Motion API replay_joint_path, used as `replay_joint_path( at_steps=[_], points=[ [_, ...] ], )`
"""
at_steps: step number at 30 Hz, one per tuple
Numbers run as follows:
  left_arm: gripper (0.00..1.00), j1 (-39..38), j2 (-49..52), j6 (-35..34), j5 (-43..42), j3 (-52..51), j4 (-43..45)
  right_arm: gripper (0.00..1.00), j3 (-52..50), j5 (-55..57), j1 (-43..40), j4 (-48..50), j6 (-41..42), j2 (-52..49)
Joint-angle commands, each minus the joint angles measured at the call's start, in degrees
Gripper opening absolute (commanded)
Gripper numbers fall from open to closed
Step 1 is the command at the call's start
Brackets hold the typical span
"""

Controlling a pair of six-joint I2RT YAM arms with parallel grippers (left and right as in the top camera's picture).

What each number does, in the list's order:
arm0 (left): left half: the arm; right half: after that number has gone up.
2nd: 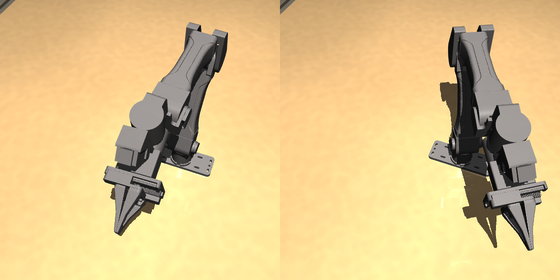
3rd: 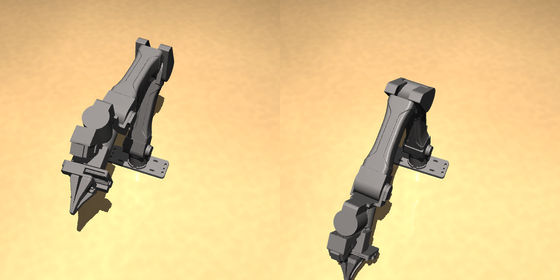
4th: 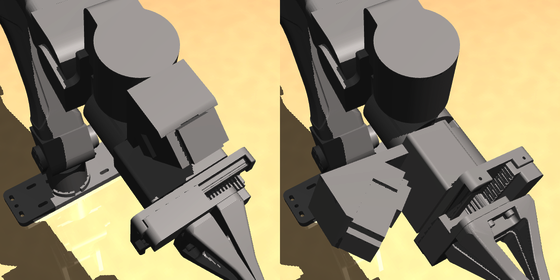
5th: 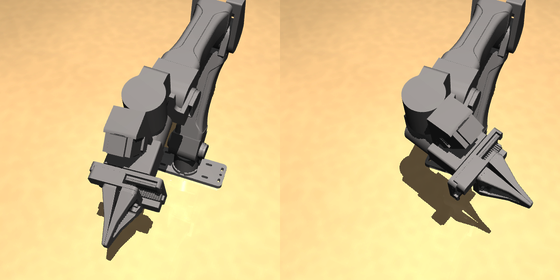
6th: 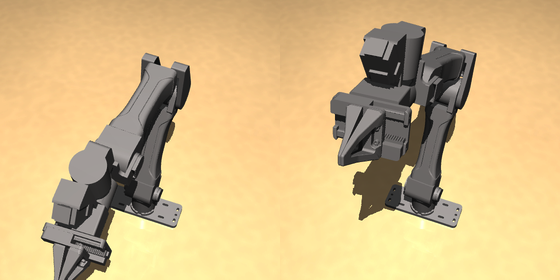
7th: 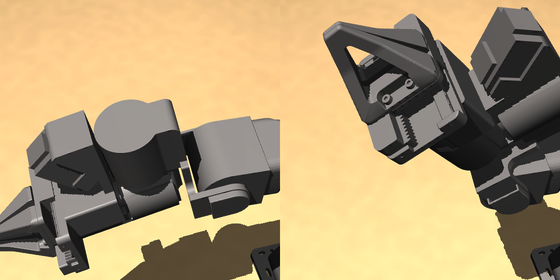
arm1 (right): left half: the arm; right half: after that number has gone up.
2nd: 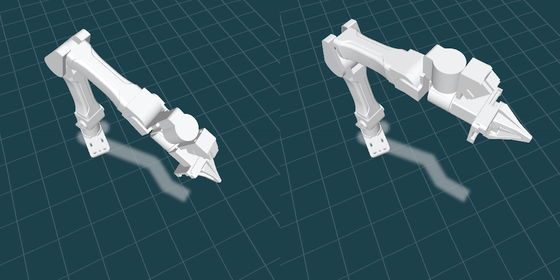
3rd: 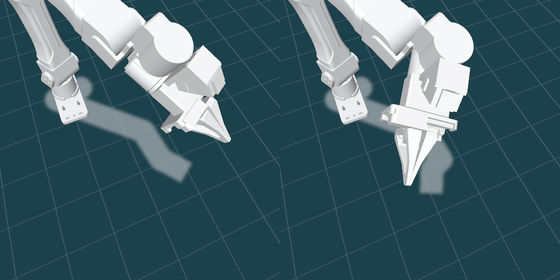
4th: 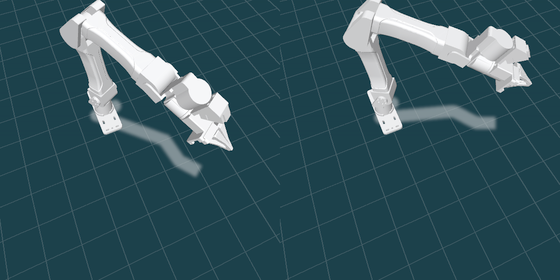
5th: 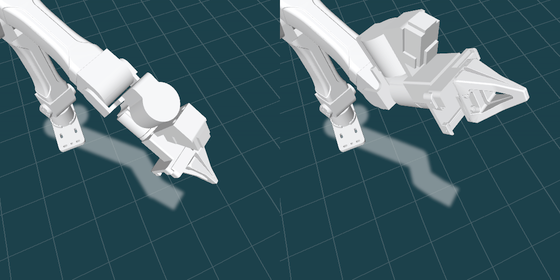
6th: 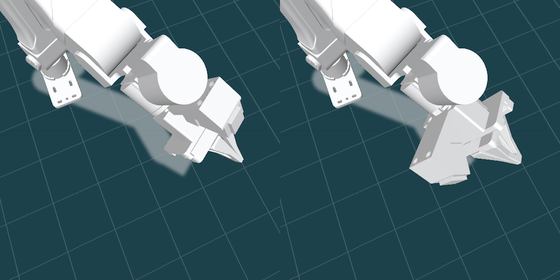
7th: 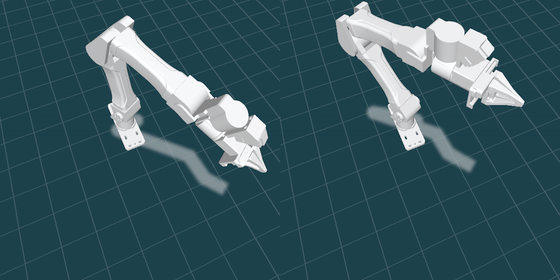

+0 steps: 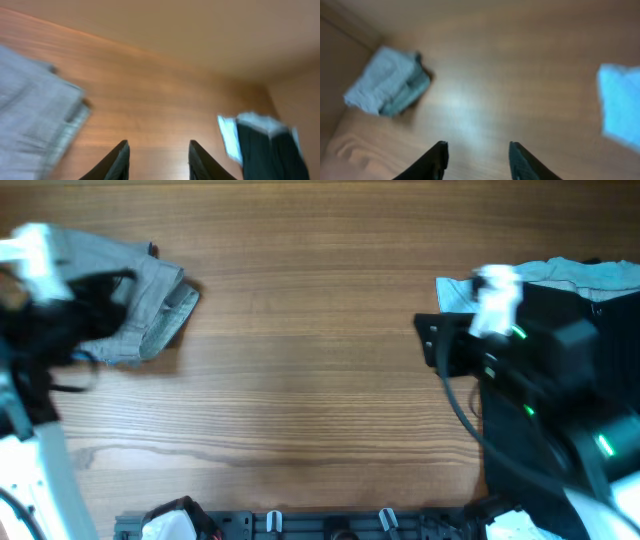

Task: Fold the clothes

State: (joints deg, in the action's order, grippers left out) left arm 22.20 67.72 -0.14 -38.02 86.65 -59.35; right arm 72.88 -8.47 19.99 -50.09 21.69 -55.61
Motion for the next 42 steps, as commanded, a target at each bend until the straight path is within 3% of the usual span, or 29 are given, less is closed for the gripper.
replay_joint_path(
  at_steps=[1, 2, 3, 5, 9, 16, 18, 22, 23, 25, 28, 33, 38, 42],
  points=[
    [0.51, -15.6, -4.1, 3.2, 17.2, -0.1, -7.4, 1.0, 1.7, 4.6, 0.0, -0.3, -3.6, 7.8],
    [0.56, -19.8, -4.8, 1.9, 22.2, -0.1, -9.7, 1.0, 1.7, 4.6, 0.0, -0.5, -3.5, 9.9],
    [1.0, -22.7, -5.2, 0.4, 26.4, -0.1, -11.5, 1.0, 1.7, 4.6, 0.0, -0.5, -3.5, 11.0],
    [1.0, -27.2, -4.8, -0.3, 29.9, -0.1, -14.5, 1.0, 1.7, 4.6, 0.0, -0.6, -3.5, 12.0],
    [1.0, -29.5, -3.5, -0.3, 29.6, -0.2, -12.2, 1.0, 1.7, 4.6, 0.0, -0.6, -3.3, 11.6],
    [1.0, -29.5, -2.7, -0.3, 29.6, -0.2, -12.2, 1.0, 1.7, 4.6, 0.0, -0.6, 11.6, 11.5],
    [1.0, -29.5, -2.7, -0.3, 29.6, -0.2, -12.2, 1.0, 1.7, 4.7, 0.0, -2.0, 11.5, 11.5],
    [1.0, -29.5, -2.7, -0.3, 29.6, -0.2, -12.2, 1.0, 1.5, 15.4, 0.0, -4.6, 10.4, 11.5],
    [1.0, -29.5, -2.7, -0.3, 29.6, -0.2, -12.2, 1.0, 0.2, 17.2, 0.0, -2.2, 5.7, 12.0],
    [1.0, -29.5, -2.7, -0.3, 29.6, -0.2, -12.2, 1.0, -4.1, 17.0, -0.2, 4.7, -4.8, 14.5],
    [1.0, -29.5, -2.7, -0.3, 29.6, -0.2, -12.2, 1.0, -15.6, 14.1, -2.2, 15.8, -11.1, 21.4],
    [1.0, -29.5, -2.7, -0.3, 29.6, -0.2, -12.2, 1.0, -36.0, 9.4, -7.8, 25.6, -10.1, 35.9],
    [1.0, -29.5, -2.7, -0.3, 29.6, -0.2, -12.2, 1.0, -50.6, 9.5, -10.6, 25.6, -2.7, 52.9],
    [1.0, -29.5, -2.7, -0.3, 29.6, -0.2, -12.2, 1.0, -58.3, 9.7, -11.1, 26.1, -1.7, 55.3]
  ],
)
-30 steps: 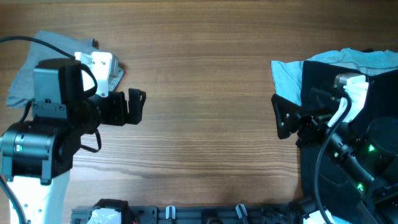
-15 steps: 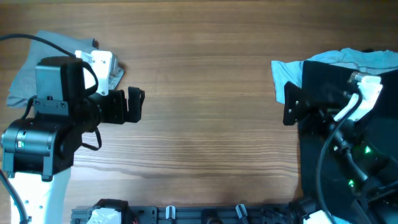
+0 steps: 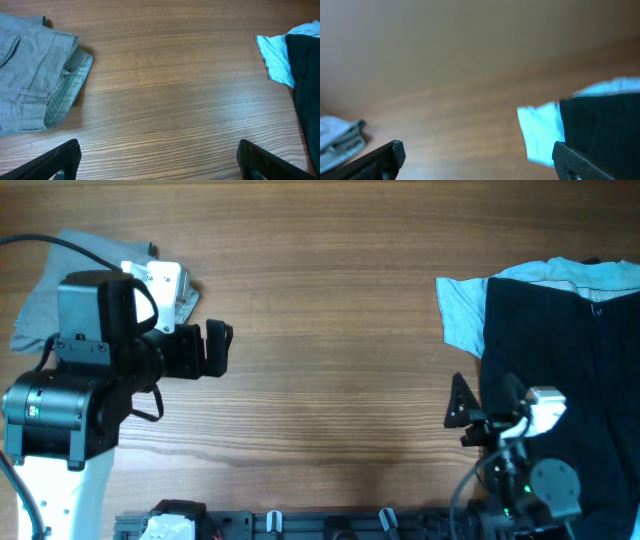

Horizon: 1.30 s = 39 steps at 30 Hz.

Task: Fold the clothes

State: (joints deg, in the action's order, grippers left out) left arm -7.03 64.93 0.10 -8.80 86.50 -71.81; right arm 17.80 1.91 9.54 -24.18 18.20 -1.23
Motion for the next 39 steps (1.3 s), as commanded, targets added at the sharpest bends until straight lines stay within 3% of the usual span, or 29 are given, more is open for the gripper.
replay_joint_path(
  at_steps=[1, 5, 25, 29, 33, 39],
  points=[
    [1.0, -0.3, 0.1, -0.6, 0.3, 0.0, 0.2, 1.0, -5.3, -0.7, -0.6, 0.2, 1.7, 1.0],
    [1.0, -0.3, 0.1, -0.5, 0.3, 0.0, 0.2, 1.0, -10.2, -0.5, -0.6, 1.7, 1.5, 1.1],
    [1.0, -1.0, -2.7, -0.3, 1.3, 0.0, 0.3, 1.0, -10.2, -0.5, -0.6, 1.7, 1.5, 1.0],
    [1.0, -1.0, -10.8, -0.6, 1.4, -7.8, 15.4, 1.0, -10.2, -0.5, -0.6, 1.7, 1.5, 1.0],
    [1.0, -0.3, -24.9, -0.6, 1.4, -29.3, 37.8, 1.0, -10.2, -0.5, -0.6, 1.7, 1.5, 1.0],
    [1.0, -0.1, -42.0, -0.6, 1.4, -53.4, 50.4, 1.0, -10.2, -0.5, -0.6, 1.7, 1.5, 1.0]
  ],
)
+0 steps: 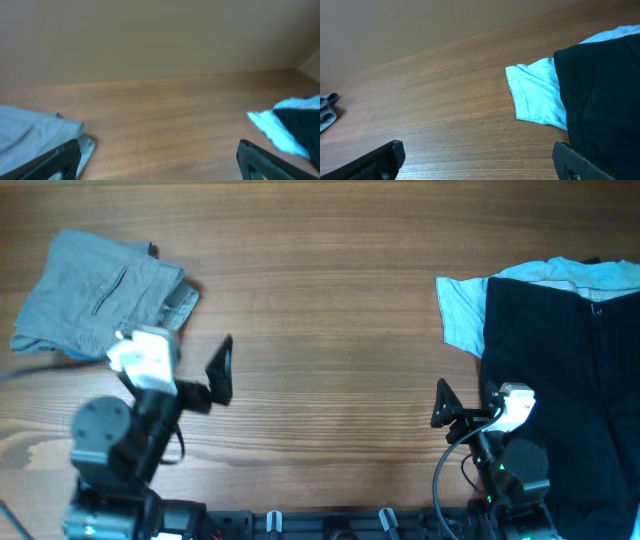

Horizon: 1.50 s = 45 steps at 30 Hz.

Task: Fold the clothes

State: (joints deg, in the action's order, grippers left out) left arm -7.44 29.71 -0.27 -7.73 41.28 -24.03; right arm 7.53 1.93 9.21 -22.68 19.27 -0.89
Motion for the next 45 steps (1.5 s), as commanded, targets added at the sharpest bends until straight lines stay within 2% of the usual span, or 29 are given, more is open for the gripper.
replay_joint_path(
  at_steps=[1, 9, 15, 45],
  points=[
    [1.0, 0.4, -9.4, -0.2, 0.3, -10.9, 3.4, 1.0, 0.1, -0.5, -0.3, 0.2, 0.4, 0.7],
    [1.0, 0.6, -29.1, -0.2, 0.3, -29.0, 9.7, 1.0, 0.1, -0.5, -0.3, 0.2, 0.4, 0.7],
    [1.0, 0.6, -29.6, -0.2, -1.8, -41.0, 20.5, 1.0, 0.1, -0.5, -0.3, 0.2, 0.4, 0.7],
    [1.0, 0.6, -29.4, -0.2, -1.8, -41.0, 20.6, 1.0, 0.1, -0.5, -0.3, 0.2, 0.4, 0.7]
  ],
)
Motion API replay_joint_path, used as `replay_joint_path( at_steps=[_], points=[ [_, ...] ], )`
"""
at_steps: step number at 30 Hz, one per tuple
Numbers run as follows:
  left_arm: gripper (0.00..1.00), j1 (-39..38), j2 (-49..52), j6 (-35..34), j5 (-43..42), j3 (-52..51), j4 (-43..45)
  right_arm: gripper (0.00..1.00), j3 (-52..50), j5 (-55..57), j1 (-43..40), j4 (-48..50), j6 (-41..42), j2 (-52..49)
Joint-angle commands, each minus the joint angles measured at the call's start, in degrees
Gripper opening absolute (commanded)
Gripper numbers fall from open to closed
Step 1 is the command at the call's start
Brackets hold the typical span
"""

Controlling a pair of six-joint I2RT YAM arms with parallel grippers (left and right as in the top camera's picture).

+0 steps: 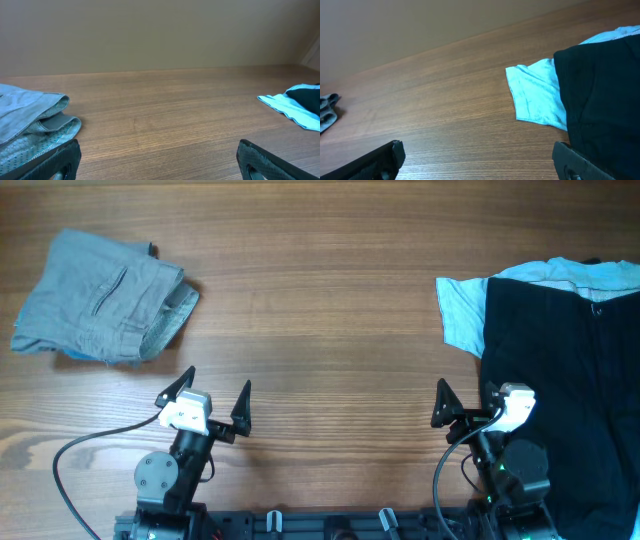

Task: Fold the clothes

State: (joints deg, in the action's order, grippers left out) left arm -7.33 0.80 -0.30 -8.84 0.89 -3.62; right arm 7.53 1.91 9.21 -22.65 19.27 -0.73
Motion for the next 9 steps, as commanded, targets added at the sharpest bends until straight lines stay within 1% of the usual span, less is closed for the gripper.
replay_joint_path(
  at_steps=[1, 9],
  points=[
    [1.0, 0.5, -0.5, -0.2, -0.7, -0.6, 0.2, 1.0, 0.1, -0.5, -0.3, 0.1, 0.4, 0.5],
    [1.0, 0.5, -0.5, -0.2, -0.7, -0.6, 0.2, 1.0, 0.1, -0.5, -0.3, 0.1, 0.4, 0.5]
  ],
)
